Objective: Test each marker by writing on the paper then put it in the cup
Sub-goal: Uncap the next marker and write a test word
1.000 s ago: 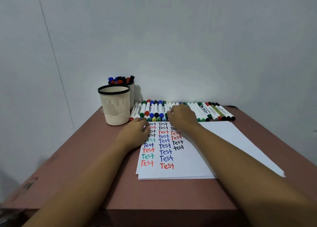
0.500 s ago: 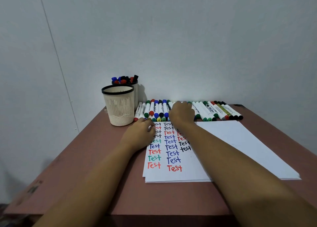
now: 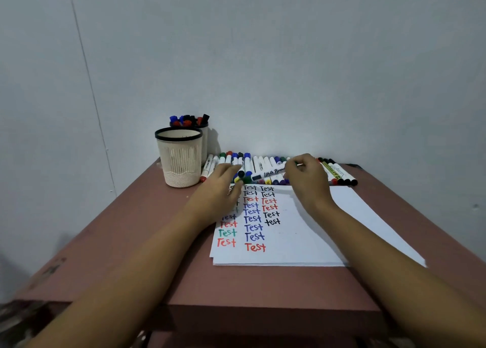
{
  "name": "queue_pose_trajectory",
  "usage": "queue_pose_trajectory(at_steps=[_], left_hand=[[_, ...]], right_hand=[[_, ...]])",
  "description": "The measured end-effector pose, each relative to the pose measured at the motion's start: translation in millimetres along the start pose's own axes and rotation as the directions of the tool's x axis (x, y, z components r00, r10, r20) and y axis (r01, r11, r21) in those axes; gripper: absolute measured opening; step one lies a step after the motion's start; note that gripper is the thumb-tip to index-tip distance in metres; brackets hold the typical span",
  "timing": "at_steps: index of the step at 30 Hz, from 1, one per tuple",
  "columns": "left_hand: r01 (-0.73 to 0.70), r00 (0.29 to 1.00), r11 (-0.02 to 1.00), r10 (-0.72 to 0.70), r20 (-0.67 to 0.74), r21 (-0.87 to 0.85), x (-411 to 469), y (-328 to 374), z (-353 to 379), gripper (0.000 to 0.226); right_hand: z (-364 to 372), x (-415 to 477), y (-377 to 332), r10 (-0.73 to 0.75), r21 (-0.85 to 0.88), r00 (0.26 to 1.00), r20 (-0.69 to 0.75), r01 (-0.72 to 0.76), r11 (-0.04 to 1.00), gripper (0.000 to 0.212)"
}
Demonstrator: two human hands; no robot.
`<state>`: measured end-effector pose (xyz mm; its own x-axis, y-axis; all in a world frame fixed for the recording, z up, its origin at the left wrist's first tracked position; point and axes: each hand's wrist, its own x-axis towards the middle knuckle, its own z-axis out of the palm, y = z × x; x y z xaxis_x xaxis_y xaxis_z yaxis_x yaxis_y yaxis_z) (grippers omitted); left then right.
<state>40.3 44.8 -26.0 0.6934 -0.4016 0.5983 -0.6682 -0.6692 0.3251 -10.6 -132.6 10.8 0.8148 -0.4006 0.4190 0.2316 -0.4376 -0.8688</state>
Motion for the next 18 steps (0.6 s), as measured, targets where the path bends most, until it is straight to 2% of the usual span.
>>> queue_pose_trajectory(at_steps=[4,8,10,14,18], left_hand=[[-0.038,0.982,0.999,0.039,0.187,-0.008,-2,13,1,0.050],[-0.033,0.957,0.999,0.022,0.289,0.034,-3,17,1,0.039],[-0.023,0.957,1.000,0.017,0.290,0.017,-4,19,0,0.035],[-0.076,0.974,0.997,0.068,0.218,0.028,-5,23,-1,0.031],[-0.112,0.980,0.992,0.102,0.171,0.049,-4,25,-1,0.031]], right_hand=[[-5,-20,3,0.101,0.127,0.995,0.026,-0.104,0.986,0.018],[1,-26,6,0.203,0.315,0.978,0.044,-0.206,0.926,0.021],[3,-25,6,0.206,0.374,0.972,0.110,-0.233,0.898,0.024],[10,-26,8,0.143,0.334,0.955,0.259,-0.227,0.915,0.025],[10,-25,8,0.121,0.352,0.953,0.280,-0.219,0.910,0.024]])
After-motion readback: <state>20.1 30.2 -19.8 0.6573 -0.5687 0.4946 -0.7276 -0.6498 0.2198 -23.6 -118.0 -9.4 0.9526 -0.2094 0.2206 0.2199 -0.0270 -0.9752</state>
